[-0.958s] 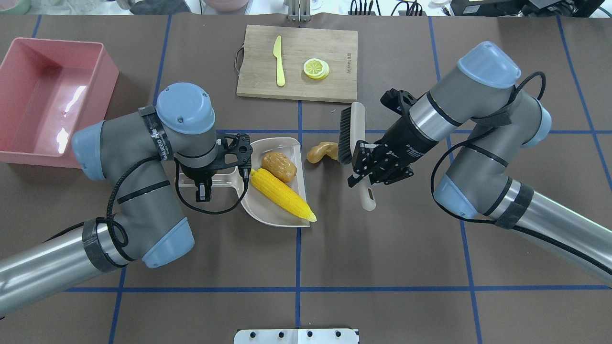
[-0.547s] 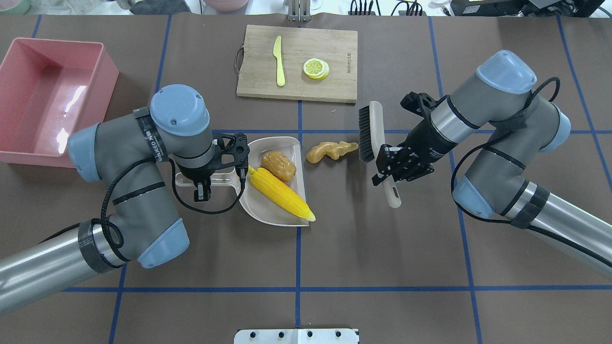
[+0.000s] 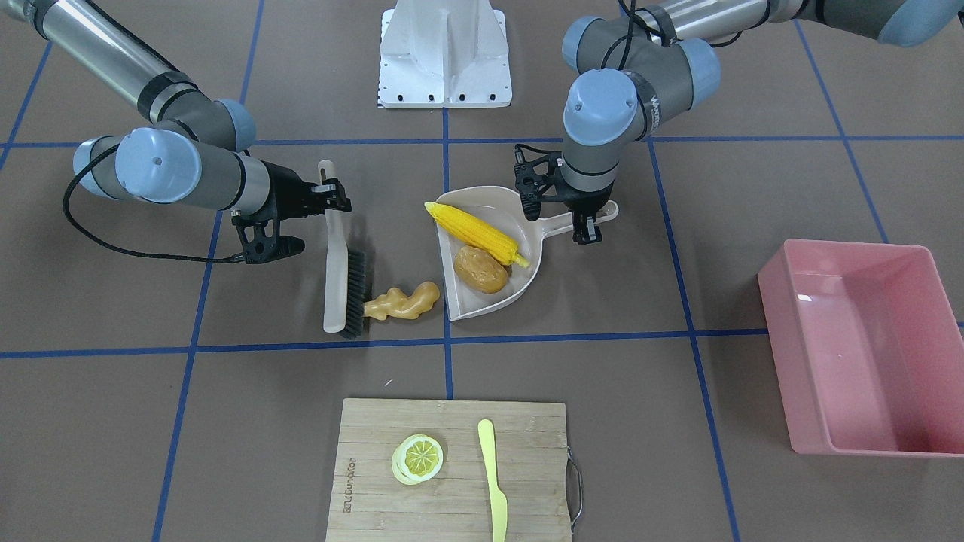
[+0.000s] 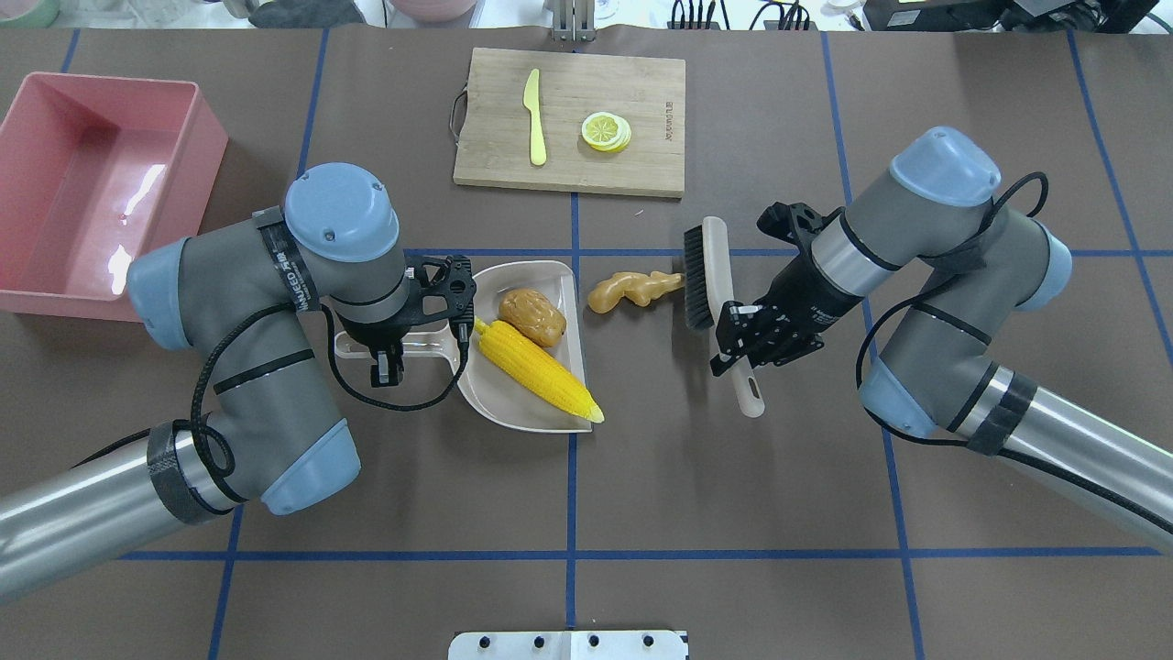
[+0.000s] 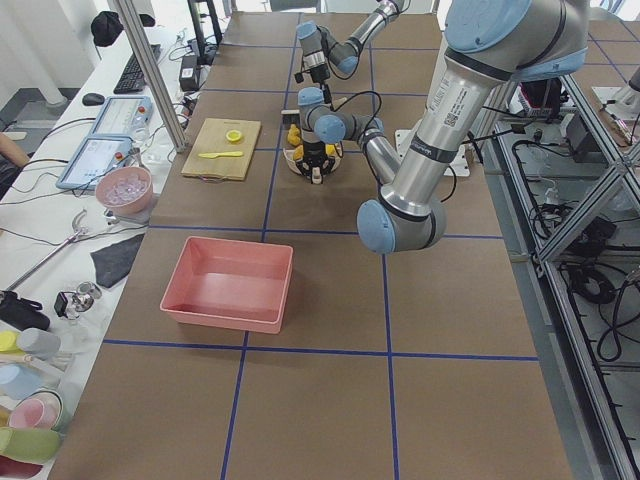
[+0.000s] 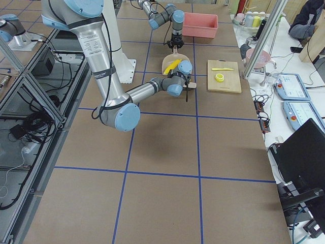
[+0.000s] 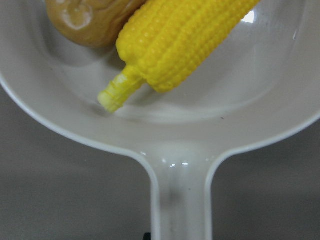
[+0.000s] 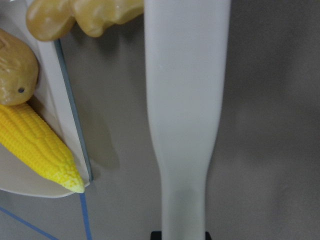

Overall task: Sweep and dump trash into bin
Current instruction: 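Lift the brush back with the right gripper toward the ginger, then sweep the ginger into the dustpan with the right gripper's brush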

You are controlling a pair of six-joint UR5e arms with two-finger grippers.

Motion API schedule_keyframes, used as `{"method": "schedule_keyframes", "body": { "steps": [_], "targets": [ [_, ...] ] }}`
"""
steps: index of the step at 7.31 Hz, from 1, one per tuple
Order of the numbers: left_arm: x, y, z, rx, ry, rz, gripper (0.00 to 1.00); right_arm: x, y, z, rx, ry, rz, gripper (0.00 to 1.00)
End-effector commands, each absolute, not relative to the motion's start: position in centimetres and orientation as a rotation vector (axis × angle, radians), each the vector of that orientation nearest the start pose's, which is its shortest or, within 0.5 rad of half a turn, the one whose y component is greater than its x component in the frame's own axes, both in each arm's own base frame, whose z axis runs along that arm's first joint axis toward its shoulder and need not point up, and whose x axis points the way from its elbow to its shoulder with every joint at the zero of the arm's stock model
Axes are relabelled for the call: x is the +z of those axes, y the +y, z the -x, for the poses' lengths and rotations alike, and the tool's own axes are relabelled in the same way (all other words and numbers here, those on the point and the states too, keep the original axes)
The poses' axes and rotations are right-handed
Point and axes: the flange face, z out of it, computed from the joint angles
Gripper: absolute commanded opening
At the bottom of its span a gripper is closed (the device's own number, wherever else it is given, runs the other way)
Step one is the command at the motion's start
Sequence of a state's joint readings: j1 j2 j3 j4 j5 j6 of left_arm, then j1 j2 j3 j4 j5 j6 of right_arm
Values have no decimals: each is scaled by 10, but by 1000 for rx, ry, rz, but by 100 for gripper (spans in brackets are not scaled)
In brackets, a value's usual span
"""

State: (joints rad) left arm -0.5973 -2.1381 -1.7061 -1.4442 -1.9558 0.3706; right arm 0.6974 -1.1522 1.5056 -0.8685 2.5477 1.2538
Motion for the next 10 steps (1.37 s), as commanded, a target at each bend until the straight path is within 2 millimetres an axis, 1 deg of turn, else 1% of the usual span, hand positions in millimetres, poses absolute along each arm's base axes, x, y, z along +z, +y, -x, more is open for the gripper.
{"method": "schedule_keyframes", "body": {
  "steps": [1,3,5,7,9,10],
  "targets": [
    [292,-452,-492,1396,576,-480,0,343,-442,471,-197,-1262,297,0],
    [292,-452,-492,1396,576,-482,0,335,-440,477,-197,-1265,297,0],
    [292,-453,-492,1396,576,-482,0,314,-445,489,-184,-1247,300,0],
    [292,-453,-492,1396,576,-480,0,307,-437,503,-189,-1242,278,0],
    [292,-453,-491,1394,575,-481,0,306,-435,505,-191,-1241,276,0],
    [292,-455,-490,1391,574,-481,0,301,-435,507,-196,-1245,274,0]
  ]
}}
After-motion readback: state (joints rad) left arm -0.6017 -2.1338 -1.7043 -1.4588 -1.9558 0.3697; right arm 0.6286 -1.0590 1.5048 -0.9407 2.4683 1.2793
